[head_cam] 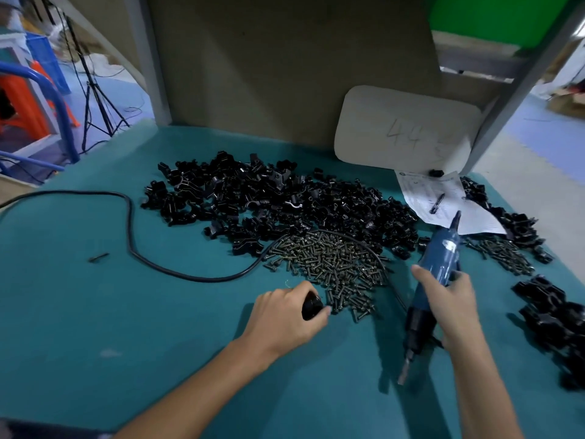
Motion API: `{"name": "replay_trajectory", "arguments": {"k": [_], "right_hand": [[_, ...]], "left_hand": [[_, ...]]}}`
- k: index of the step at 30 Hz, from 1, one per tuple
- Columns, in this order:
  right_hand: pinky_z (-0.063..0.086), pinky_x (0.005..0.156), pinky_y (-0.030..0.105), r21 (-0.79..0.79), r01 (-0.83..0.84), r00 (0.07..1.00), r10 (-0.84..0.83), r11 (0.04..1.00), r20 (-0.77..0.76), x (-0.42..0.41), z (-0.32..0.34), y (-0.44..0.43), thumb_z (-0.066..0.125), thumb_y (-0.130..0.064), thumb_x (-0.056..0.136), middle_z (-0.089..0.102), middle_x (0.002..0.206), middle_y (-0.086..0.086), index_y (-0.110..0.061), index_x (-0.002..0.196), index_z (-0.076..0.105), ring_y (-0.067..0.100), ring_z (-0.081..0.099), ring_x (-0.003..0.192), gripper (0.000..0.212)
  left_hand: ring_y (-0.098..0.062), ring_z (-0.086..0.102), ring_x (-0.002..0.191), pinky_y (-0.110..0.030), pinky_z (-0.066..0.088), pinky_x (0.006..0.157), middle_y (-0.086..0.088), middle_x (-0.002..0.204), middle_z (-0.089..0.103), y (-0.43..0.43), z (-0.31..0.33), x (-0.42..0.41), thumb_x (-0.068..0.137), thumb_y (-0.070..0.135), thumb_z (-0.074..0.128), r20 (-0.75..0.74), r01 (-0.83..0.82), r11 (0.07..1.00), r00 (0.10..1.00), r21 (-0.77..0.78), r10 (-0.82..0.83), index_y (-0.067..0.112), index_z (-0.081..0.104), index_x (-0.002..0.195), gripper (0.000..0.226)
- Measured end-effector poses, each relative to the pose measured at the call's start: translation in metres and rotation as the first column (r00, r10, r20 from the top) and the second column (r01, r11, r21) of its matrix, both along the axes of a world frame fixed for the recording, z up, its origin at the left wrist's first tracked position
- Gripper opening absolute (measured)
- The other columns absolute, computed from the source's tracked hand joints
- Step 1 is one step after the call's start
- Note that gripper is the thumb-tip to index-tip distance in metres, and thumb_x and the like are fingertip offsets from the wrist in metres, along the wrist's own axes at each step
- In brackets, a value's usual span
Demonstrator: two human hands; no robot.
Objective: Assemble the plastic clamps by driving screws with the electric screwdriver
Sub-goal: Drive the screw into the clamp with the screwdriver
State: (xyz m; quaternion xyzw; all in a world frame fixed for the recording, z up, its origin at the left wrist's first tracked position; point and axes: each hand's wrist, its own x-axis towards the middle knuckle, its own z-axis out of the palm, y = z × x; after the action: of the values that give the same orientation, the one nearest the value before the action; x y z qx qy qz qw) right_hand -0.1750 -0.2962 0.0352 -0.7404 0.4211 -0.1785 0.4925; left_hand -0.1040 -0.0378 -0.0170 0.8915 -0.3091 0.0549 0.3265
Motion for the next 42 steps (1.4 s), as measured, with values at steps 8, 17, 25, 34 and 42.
{"name": "replay_trajectory", "arguments": {"k": [8, 17, 25, 34, 42], "right_hand": [[0.043, 0.098, 0.051, -0.476, -0.127, 0.964, -0.006, 0.871, -0.267, -0.002, -0.008, 0.017, 0.072, -0.046, 0.090, 0.056, 0.127, 0.022, -0.008, 0.131, 0.060, 0.040, 0.049, 0.118, 0.057], [0.050, 0.090, 0.033, -0.321, -0.763, 0.643, 0.707, 0.561, -0.294, 0.003, 0.003, 0.118, 0.064, -0.043, 0.096, 0.067, 0.110, -0.012, -0.033, 0.122, 0.056, 0.010, 0.061, 0.104, 0.029], [0.042, 0.095, 0.016, -0.392, -0.632, 0.754, 0.647, 0.669, -0.111, -0.009, -0.006, 0.086, 0.060, -0.029, 0.102, 0.055, 0.116, -0.014, -0.031, 0.126, 0.062, 0.000, 0.054, 0.108, 0.024], [0.037, 0.074, 0.036, -0.632, -0.075, 0.979, -0.062, 0.772, -0.192, -0.071, 0.016, -0.079, 0.052, -0.026, 0.103, 0.052, 0.121, 0.014, -0.019, 0.122, 0.061, 0.026, 0.051, 0.084, 0.022], [0.045, 0.097, 0.052, -0.673, -0.215, 0.830, -0.231, 0.708, -0.508, -0.076, 0.008, -0.135, 0.054, -0.021, 0.103, 0.053, 0.133, 0.027, -0.009, 0.140, 0.052, 0.046, 0.050, 0.115, 0.039]], "left_hand": [[-0.011, 0.054, 0.069, -0.029, 0.041, 0.063, 0.013, 0.078, 0.060, 0.001, 0.002, -0.002, 0.094, 0.061, 0.050, 0.060, 0.051, 0.998, 0.997, 0.036, -0.054, 0.029, 0.053, 0.098, 0.032], [-0.026, 0.064, 0.091, -0.041, 0.052, 0.072, 0.008, 0.113, 0.062, 0.003, 0.001, 0.003, 0.088, 0.023, 0.063, -0.097, 0.077, 0.995, 0.992, -0.061, -0.082, 0.036, 0.040, 0.122, 0.043], [-0.001, 0.055, 0.083, -0.029, 0.049, 0.069, 0.027, 0.109, 0.042, 0.001, -0.006, 0.003, 0.079, 0.058, 0.067, -0.037, 0.139, 0.982, 0.989, -0.128, -0.145, 0.046, 0.029, 0.138, 0.071], [-0.001, 0.054, 0.080, -0.027, 0.048, 0.067, 0.021, 0.094, 0.052, -0.001, -0.009, 0.009, 0.093, 0.042, 0.064, -0.114, 0.017, 0.985, 0.993, -0.172, -0.037, 0.039, 0.051, 0.117, 0.027], [-0.004, 0.054, 0.094, -0.023, 0.042, 0.079, 0.023, 0.100, 0.054, 0.001, -0.006, 0.019, 0.096, 0.026, 0.063, 0.006, -0.154, 0.947, 0.987, -0.282, 0.162, 0.033, 0.058, 0.107, 0.014]]}}
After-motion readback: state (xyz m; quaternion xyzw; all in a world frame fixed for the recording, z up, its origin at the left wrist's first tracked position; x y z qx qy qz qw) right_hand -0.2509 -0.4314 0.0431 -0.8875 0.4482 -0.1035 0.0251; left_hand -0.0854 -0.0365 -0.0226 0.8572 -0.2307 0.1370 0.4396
